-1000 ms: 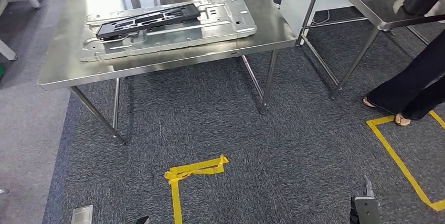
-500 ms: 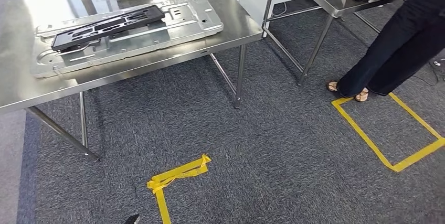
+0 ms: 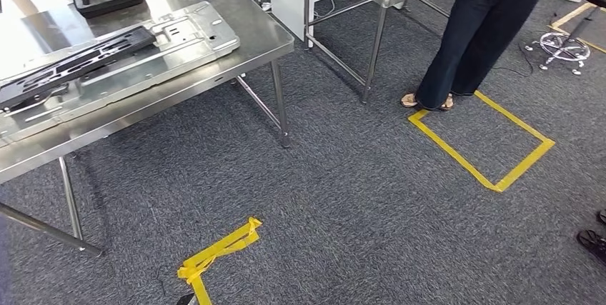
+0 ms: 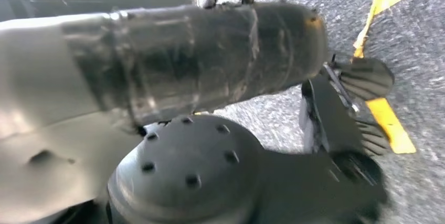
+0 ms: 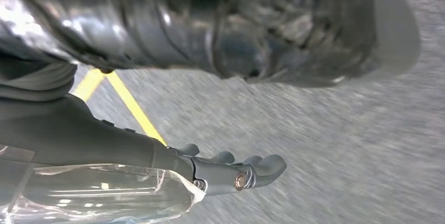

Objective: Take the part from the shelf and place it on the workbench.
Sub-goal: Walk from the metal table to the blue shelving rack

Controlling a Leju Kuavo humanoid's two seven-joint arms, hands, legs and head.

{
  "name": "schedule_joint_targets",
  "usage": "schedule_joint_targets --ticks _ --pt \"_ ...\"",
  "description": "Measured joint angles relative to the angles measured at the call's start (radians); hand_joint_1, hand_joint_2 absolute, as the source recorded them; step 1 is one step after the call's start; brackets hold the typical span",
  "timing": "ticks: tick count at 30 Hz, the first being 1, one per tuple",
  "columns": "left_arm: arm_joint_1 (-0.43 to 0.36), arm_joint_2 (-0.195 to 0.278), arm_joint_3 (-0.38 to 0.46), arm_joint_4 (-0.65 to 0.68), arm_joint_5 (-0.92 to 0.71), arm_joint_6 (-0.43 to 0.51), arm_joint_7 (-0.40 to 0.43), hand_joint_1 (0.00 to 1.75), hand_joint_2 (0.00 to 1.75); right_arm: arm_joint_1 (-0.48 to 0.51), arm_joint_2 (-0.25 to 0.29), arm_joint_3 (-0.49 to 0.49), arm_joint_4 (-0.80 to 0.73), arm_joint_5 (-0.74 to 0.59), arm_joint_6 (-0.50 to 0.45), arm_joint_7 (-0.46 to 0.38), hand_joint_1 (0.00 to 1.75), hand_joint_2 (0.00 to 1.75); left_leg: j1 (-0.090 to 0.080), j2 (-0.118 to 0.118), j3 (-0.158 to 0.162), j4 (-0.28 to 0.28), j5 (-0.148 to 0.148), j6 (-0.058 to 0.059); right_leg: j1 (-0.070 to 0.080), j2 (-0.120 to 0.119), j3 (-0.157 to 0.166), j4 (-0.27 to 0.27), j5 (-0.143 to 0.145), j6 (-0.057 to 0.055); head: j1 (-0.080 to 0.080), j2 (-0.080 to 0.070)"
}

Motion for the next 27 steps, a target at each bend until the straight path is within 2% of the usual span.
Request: schedule_joint_targets --ticks 1,2,3,5,6,7,9,10,11,13,14,15,16,17,18,19,20,21,22,24,25,26,27 --pt "0.002 0.001 0.000 0.000 -0.004 0.000 -0.002 0.00 0.00 0.001 0.004 -0.003 0.005 -0.003 0.010 0.013 0.00 0.00 0.000 -0.004 -0.005 0.003 0.014 0.002 0.001 0.016 -0.002 0.004 -0.001 0.000 0.000 0.000" --pt "0.004 0.001 0.000 0.000 -0.010 0.000 -0.004 0.00 0.00 0.002 0.008 -0.006 0.010 -0.006 0.020 0.021 0.00 0.00 0.000 -0.010 0.010 -0.034 0.045 0.005 0.001 0.031 -0.003 0.009 -0.002 0.001 0.000 0.000" --pt "0.004 0.003 0.000 0.000 -0.016 0.000 -0.006 0.00 0.00 0.003 0.011 -0.008 0.014 -0.008 0.029 0.025 0.00 0.00 0.000 -0.025 0.038 -0.099 0.086 0.008 0.001 0.046 -0.004 0.014 -0.003 0.002 0.000 0.000" --pt "0.002 0.006 0.000 0.000 -0.023 0.000 -0.010 0.00 0.00 0.001 0.017 -0.011 0.020 -0.010 0.043 0.024 0.00 0.00 0.003 -0.076 0.091 -0.222 0.137 0.016 0.002 0.073 -0.010 0.026 -0.008 0.009 0.000 0.000" --pt "0.001 0.008 0.000 0.000 -0.024 0.000 -0.011 0.00 0.00 0.000 0.019 -0.012 0.022 -0.010 0.047 0.021 0.00 0.00 0.003 -0.093 0.105 -0.254 0.144 0.019 0.000 0.085 -0.014 0.030 -0.008 0.015 0.000 0.000" --pt "0.000 0.009 0.000 0.000 -0.024 0.000 -0.013 0.00 0.00 -0.001 0.020 -0.013 0.025 -0.010 0.050 0.019 0.00 0.00 0.001 -0.097 0.109 -0.264 0.142 0.022 -0.001 0.098 -0.018 0.031 -0.008 0.022 0.000 0.000" --pt "-0.001 0.008 0.000 0.000 -0.024 0.000 -0.017 0.00 0.00 0.002 0.022 -0.014 0.030 -0.010 0.053 0.016 0.00 0.00 0.000 -0.070 0.111 -0.269 0.147 0.033 -0.006 0.113 -0.023 0.031 -0.005 0.036 0.000 0.000" --pt "-0.002 0.008 0.000 0.000 -0.024 0.000 -0.018 0.00 0.00 0.004 0.022 -0.015 0.033 -0.010 0.054 0.015 0.00 0.00 0.001 -0.056 0.113 -0.273 0.150 0.039 -0.005 0.100 -0.029 0.042 -0.013 0.041 0.001 0.000" --pt "-0.003 0.007 0.000 0.000 -0.024 0.000 -0.019 0.00 0.00 0.004 0.023 -0.015 0.035 -0.009 0.056 0.013 0.00 0.00 0.003 -0.042 0.113 -0.277 0.153 0.045 -0.004 0.075 -0.044 0.073 -0.032 0.045 0.004 0.000" --pt "-0.001 0.004 0.000 0.000 -0.024 0.001 -0.019 0.00 0.00 0.000 0.023 -0.015 0.037 -0.008 0.061 0.008 0.00 0.00 0.001 -0.013 0.111 -0.279 0.155 0.050 -0.002 0.009 -0.107 0.202 -0.100 0.051 0.008 0.000" --pt "0.000 0.003 0.001 0.000 -0.024 0.001 -0.020 0.00 0.00 -0.002 0.024 -0.015 0.038 -0.008 0.064 0.004 0.00 0.00 -0.001 0.002 0.110 -0.278 0.154 0.052 -0.003 -0.010 -0.142 0.274 -0.131 0.054 0.009 0.000" --pt "0.001 0.002 0.001 0.000 -0.024 0.001 -0.021 0.00 0.00 -0.002 0.025 -0.015 0.039 -0.008 0.067 0.000 0.00 0.00 -0.002 0.017 0.109 -0.278 0.154 0.052 -0.003 -0.021 -0.166 0.324 -0.148 0.055 0.009 0.000" --pt "0.001 0.001 0.001 0.000 -0.024 0.001 -0.023 0.00 0.00 -0.001 0.026 -0.015 0.040 -0.008 0.068 -0.002 0.00 0.00 -0.004 0.030 0.109 -0.278 0.152 0.053 -0.004 -0.026 -0.170 0.336 -0.145 0.055 0.009 0.000" --pt "0.001 0.001 0.001 0.000 -0.024 0.000 -0.024 0.00 0.00 0.001 0.027 -0.015 0.042 -0.007 0.069 -0.004 0.00 0.00 -0.005 0.042 0.109 -0.278 0.151 0.052 -0.004 -0.029 -0.153 0.305 -0.124 0.053 0.009 0.000" --pt "0.000 0.001 0.001 0.000 -0.024 0.000 -0.026 0.00 0.00 0.001 0.027 -0.015 0.043 -0.007 0.069 -0.006 0.00 0.00 -0.006 0.054 0.111 -0.278 0.150 0.051 -0.003 -0.037 -0.116 0.239 -0.091 0.048 0.009 0.000" --pt "0.000 0.001 0.001 0.000 -0.023 0.000 -0.027 0.00 0.00 0.001 0.026 -0.015 0.043 -0.007 0.069 -0.007 0.00 0.00 -0.008 0.066 0.114 -0.278 0.148 0.049 0.001 -0.055 -0.072 0.159 -0.062 0.041 0.009 0.000" --pt "-0.001 0.001 0.001 0.000 -0.023 0.000 -0.028 0.00 0.00 -0.001 0.026 -0.015 0.044 -0.007 0.069 -0.008 0.00 0.00 -0.010 0.077 0.116 -0.277 0.145 0.045 0.004 -0.070 -0.035 0.092 -0.040 0.034 0.009 0.000" --pt "-0.002 0.000 0.002 0.000 -0.023 0.000 -0.028 0.00 0.00 -0.003 0.025 -0.015 0.044 -0.006 0.069 -0.010 0.00 0.00 -0.012 0.087 0.118 -0.277 0.142 0.041 0.007 -0.081 -0.012 0.048 -0.028 0.027 0.008 0.000" --pt "-0.004 0.000 0.002 0.000 -0.023 0.000 -0.029 0.00 0.00 -0.004 0.025 -0.015 0.044 -0.005 0.070 -0.012 0.00 0.00 -0.014 0.096 0.121 -0.278 0.140 0.036 0.010 -0.085 -0.004 0.030 -0.026 0.022 0.007 0.000" --pt "-0.008 0.000 0.004 -0.001 -0.022 -0.001 -0.031 0.00 0.00 -0.002 0.024 -0.015 0.046 -0.004 0.070 -0.018 0.00 0.00 -0.014 0.110 0.129 -0.282 0.137 0.024 0.011 -0.064 -0.003 0.023 -0.023 0.014 0.006 0.000" --pt "-0.011 0.000 0.006 -0.001 -0.022 -0.002 -0.033 0.00 0.00 0.001 0.024 -0.016 0.047 -0.002 0.070 -0.020 0.00 0.00 -0.012 0.103 0.134 -0.281 0.130 0.017 0.010 -0.054 0.001 0.016 -0.020 0.009 0.006 0.000" --pt "-0.013 0.001 0.008 -0.001 -0.022 -0.002 -0.034 0.00 0.00 0.002 0.024 -0.016 0.048 -0.001 0.070 -0.022 0.00 0.00 -0.011 0.086 0.131 -0.266 0.115 0.011 0.007 -0.045 0.007 0.007 -0.016 0.004 0.005 0.000" --pt "-0.013 0.003 0.010 -0.001 -0.022 -0.003 -0.034 0.00 0.00 0.001 0.024 -0.016 0.049 0.000 0.071 -0.023 0.00 0.00 -0.009 0.058 0.114 -0.223 0.087 0.007 0.005 -0.036 0.013 0.000 -0.012 -0.001 0.003 0.000"
